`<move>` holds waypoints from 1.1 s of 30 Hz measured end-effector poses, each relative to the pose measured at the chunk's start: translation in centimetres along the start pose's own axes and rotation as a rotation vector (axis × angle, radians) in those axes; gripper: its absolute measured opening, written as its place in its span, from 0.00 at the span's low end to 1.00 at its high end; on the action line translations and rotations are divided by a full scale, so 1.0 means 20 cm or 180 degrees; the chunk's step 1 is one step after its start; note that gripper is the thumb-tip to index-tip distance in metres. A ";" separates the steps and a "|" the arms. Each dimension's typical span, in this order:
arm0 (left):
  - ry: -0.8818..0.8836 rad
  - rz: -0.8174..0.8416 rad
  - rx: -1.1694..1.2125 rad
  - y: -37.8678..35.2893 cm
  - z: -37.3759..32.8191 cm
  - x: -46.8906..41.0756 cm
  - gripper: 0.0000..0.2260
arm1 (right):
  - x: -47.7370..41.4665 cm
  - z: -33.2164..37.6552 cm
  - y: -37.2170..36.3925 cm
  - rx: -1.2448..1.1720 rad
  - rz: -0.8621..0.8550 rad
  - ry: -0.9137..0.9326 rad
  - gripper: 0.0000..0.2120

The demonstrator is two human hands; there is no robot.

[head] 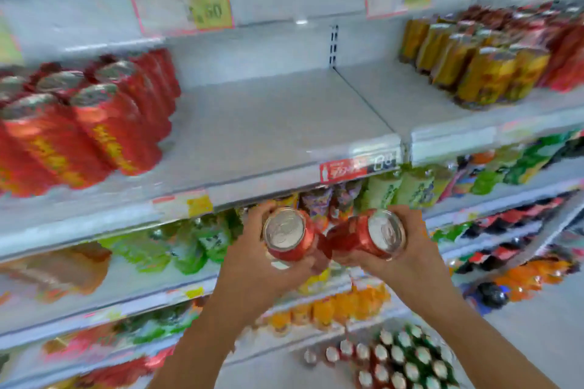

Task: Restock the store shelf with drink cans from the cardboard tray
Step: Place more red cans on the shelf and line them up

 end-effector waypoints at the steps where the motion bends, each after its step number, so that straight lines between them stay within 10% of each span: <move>1: -0.0012 -0.0165 0.0060 0.08 -0.04 -0.01 0.32 | -0.02 0.10 -0.01 -0.0070 0.0063 0.0148 0.37; 10: -0.0207 -0.1288 0.0594 0.65 -0.19 -0.16 0.22 | -0.30 0.80 -0.24 -0.0483 0.0257 0.1294 0.26; 33: -0.0162 -0.1457 0.0827 0.82 0.05 -0.27 0.20 | -0.84 0.78 -0.82 0.0094 0.0987 0.1046 0.36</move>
Point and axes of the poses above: each hand's wrist, its own x-axis away from the middle knuckle, its own y-axis out of the back of the hand, z = x × y, the point moved 5 cm from there along -x, towards the middle knuckle, and after that the axes turned 3 degrees about -x, right-handed, at the moved point
